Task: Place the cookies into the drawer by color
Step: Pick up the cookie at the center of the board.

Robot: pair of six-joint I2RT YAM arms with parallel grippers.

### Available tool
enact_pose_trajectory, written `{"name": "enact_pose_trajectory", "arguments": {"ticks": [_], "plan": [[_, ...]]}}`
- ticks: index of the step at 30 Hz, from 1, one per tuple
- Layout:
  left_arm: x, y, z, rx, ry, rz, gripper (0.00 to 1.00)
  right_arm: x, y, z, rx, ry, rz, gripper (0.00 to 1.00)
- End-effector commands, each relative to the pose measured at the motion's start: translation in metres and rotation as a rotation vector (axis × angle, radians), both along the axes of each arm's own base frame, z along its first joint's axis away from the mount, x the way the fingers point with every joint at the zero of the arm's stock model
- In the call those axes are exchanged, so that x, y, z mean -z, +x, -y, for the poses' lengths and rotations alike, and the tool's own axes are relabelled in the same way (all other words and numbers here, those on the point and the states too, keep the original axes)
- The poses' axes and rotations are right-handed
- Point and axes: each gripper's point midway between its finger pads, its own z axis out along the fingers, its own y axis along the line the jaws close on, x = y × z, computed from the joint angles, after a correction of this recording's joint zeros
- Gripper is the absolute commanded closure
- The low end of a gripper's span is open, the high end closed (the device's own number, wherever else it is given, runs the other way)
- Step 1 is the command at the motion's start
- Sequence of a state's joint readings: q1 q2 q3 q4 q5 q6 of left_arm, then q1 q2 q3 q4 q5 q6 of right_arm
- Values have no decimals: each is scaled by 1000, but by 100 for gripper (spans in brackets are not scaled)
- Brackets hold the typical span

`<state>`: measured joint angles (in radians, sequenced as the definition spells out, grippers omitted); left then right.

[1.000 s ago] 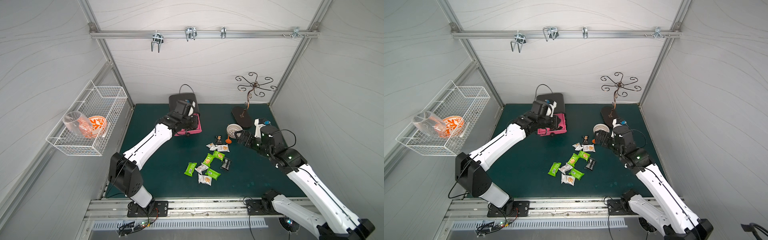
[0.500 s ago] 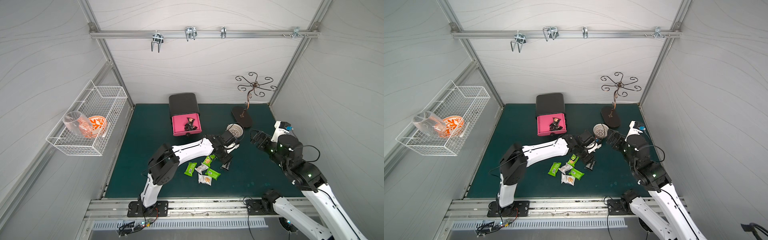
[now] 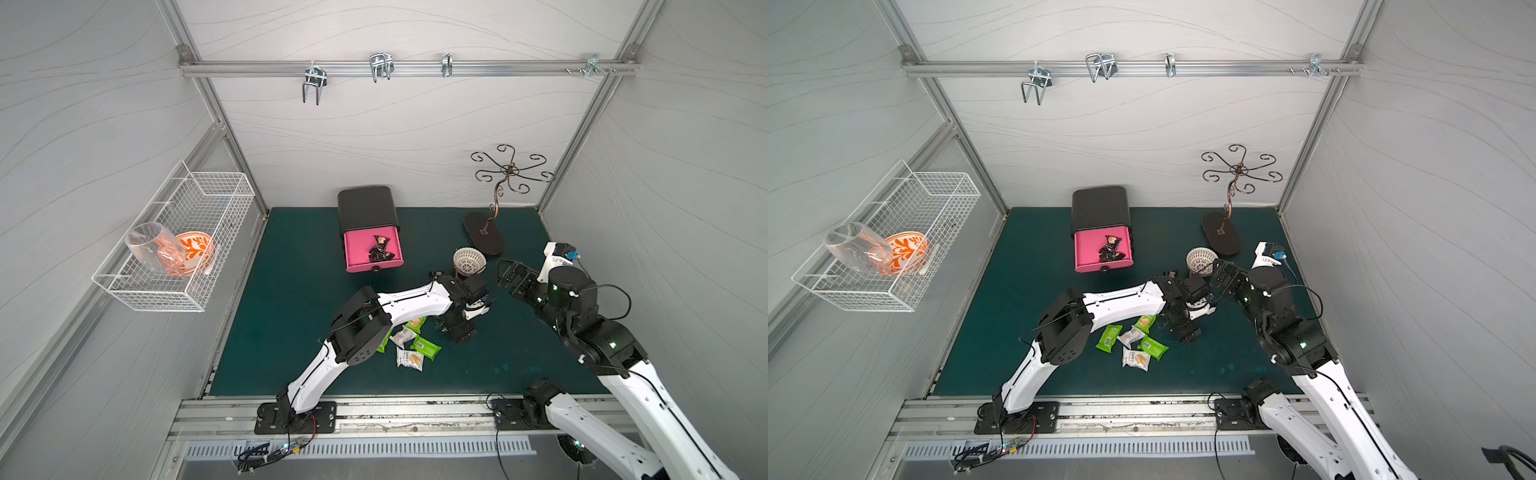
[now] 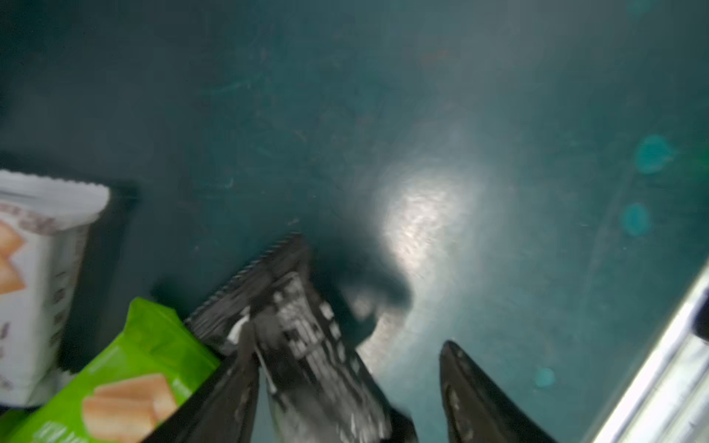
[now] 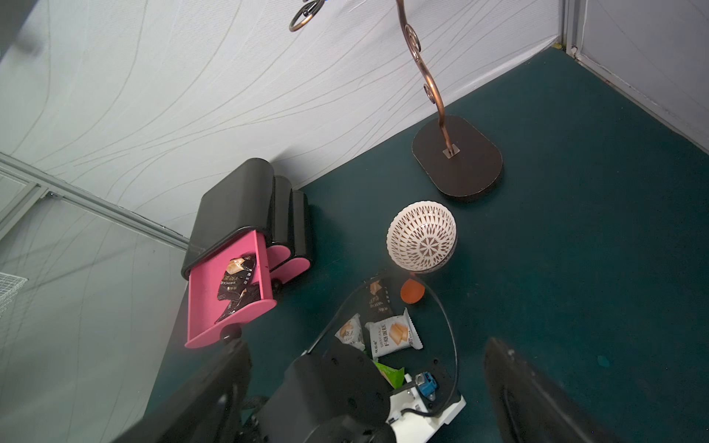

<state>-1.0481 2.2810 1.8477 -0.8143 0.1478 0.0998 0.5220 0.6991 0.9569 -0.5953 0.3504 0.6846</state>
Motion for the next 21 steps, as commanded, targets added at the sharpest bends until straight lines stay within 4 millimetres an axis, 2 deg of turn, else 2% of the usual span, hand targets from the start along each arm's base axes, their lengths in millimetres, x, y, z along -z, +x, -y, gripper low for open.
{"name": "enact_pose_trajectory", "arguments": {"ticks": [1, 4, 7, 9, 13, 17, 21], "plan": [[14, 2, -6, -5, 53, -6, 29, 4, -2, 2, 4, 3, -12, 1], [24, 2, -12, -8, 91, -4, 40, 3, -2, 1, 2, 8, -10, 1], [30, 3, -17, -18, 114, -6, 56, 2, -2, -1, -5, 11, -11, 1], [28, 3, -18, -23, 112, -4, 70, 3, -1, -2, -9, 13, -13, 1], [19, 3, -16, -35, 94, 3, 90, 1, -2, -4, -18, 18, -16, 1], [-1, 7, -10, -50, 48, 20, 100, -2, -3, -2, -20, 5, -8, 1], [-33, 15, -2, -94, -40, 31, 100, -2, -3, -1, -18, -4, -7, 1]]}}
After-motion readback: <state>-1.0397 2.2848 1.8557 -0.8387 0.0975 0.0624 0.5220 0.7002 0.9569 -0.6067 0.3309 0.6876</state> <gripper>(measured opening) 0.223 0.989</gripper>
